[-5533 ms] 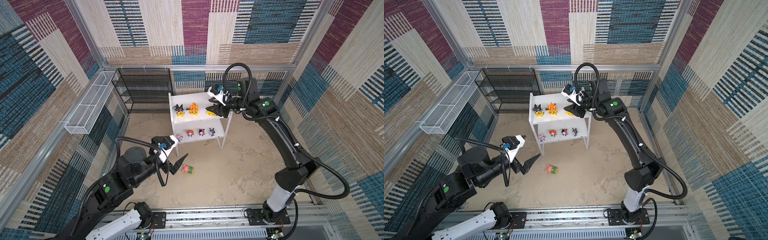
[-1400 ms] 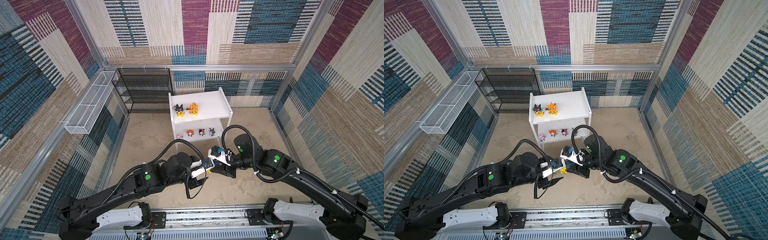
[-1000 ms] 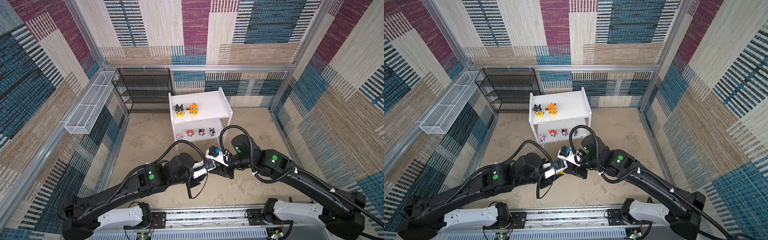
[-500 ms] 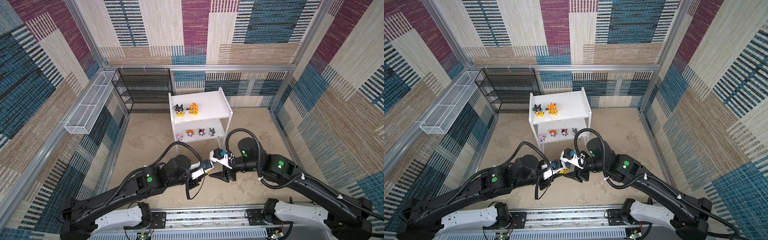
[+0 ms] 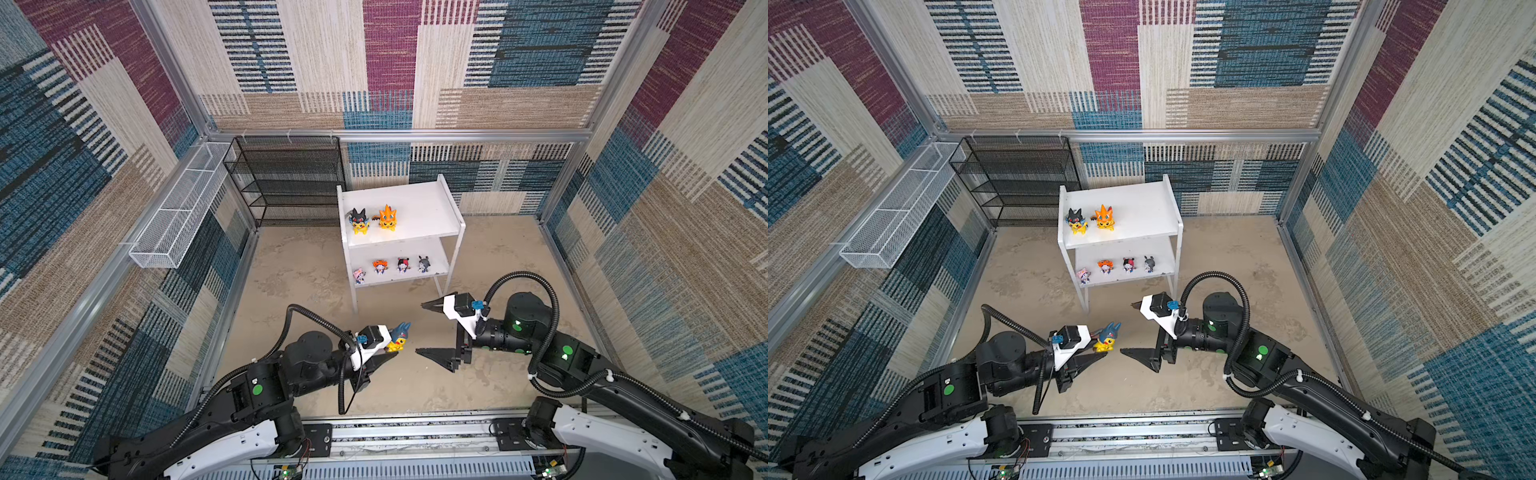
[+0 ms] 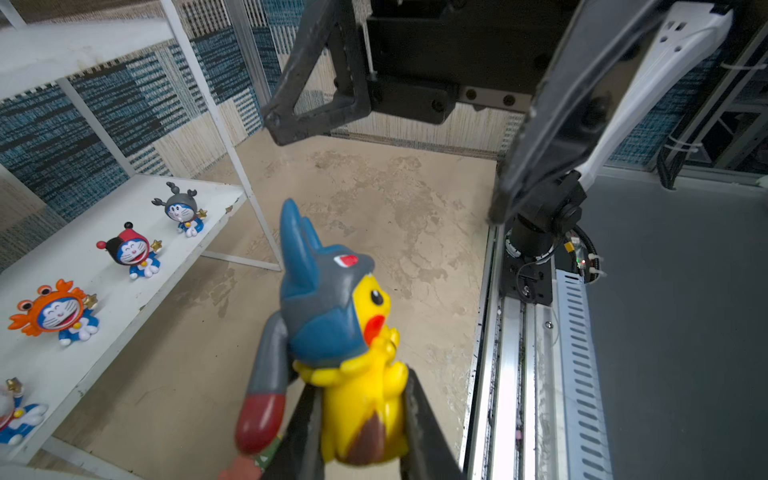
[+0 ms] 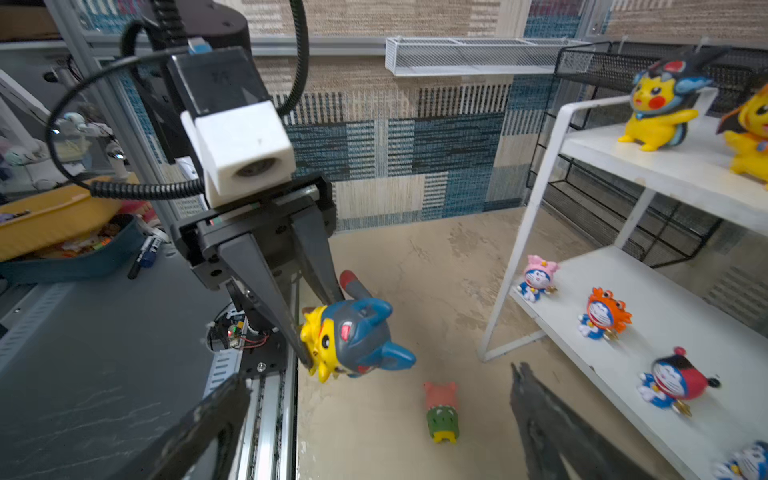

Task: Place and organize the plastic toys onto the shelf
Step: 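Open the right gripper and draw it back while the left gripper holds the Pikachu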

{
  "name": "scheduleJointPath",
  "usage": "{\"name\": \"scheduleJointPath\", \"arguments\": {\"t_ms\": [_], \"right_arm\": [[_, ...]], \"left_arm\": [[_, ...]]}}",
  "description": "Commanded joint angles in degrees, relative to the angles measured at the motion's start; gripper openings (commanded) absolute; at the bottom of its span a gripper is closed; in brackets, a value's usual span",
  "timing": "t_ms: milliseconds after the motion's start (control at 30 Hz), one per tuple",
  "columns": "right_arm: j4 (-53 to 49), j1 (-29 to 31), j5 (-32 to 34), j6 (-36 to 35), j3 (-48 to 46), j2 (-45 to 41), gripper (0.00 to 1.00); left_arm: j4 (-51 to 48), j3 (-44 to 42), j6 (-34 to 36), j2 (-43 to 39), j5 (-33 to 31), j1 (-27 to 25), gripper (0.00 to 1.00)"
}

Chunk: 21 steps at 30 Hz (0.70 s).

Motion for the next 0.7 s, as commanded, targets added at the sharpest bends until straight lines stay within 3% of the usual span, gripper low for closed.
{"name": "scheduleJointPath", "arguments": {"t_ms": [0, 333, 667], "right_arm": [[14.0, 0.0, -7.6, 6.8, -1.0, 2.2, 0.99], [23.8, 0.3, -18.2, 12.3, 0.9, 11.7, 0.85], [26.3, 2.0, -21.5, 12.8, 3.3, 17.3, 0.7]], "left_arm": [[6.5, -1.8, -2.5, -3.1, 1.6, 0.1, 0.0], [8.1, -3.2, -2.5, -6.6, 3.0, 0.2, 0.0], [9.1, -3.4, -2.3, -7.9, 3.8, 0.3, 0.0]]}}
